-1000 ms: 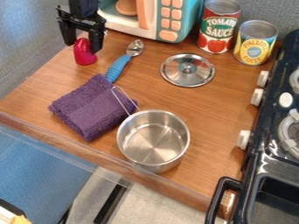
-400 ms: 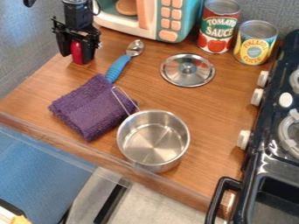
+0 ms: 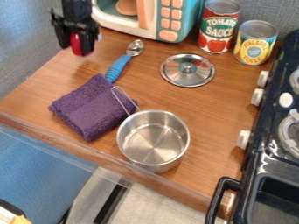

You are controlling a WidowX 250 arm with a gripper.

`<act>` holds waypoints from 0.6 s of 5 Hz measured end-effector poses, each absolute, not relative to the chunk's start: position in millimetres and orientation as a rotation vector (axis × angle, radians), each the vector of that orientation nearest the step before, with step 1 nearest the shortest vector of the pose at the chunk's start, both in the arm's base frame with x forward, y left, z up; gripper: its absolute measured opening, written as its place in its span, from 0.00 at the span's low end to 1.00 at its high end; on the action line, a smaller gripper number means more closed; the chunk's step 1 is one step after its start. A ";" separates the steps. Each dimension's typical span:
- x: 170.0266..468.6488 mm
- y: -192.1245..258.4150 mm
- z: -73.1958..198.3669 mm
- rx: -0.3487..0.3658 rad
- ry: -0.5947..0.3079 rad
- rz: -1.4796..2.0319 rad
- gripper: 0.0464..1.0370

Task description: Take the red object into the silver pot

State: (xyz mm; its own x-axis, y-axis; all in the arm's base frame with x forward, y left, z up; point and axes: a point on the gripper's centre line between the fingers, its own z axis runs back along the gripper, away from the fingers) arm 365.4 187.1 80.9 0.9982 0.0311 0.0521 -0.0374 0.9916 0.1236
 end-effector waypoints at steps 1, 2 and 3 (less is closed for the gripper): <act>356.3 157.7 116.2 0.121 -0.131 0.017 0.70; 337.9 110.6 135.3 0.086 -0.178 -0.038 0.70; 307.5 62.4 139.4 0.065 -0.197 -0.122 0.70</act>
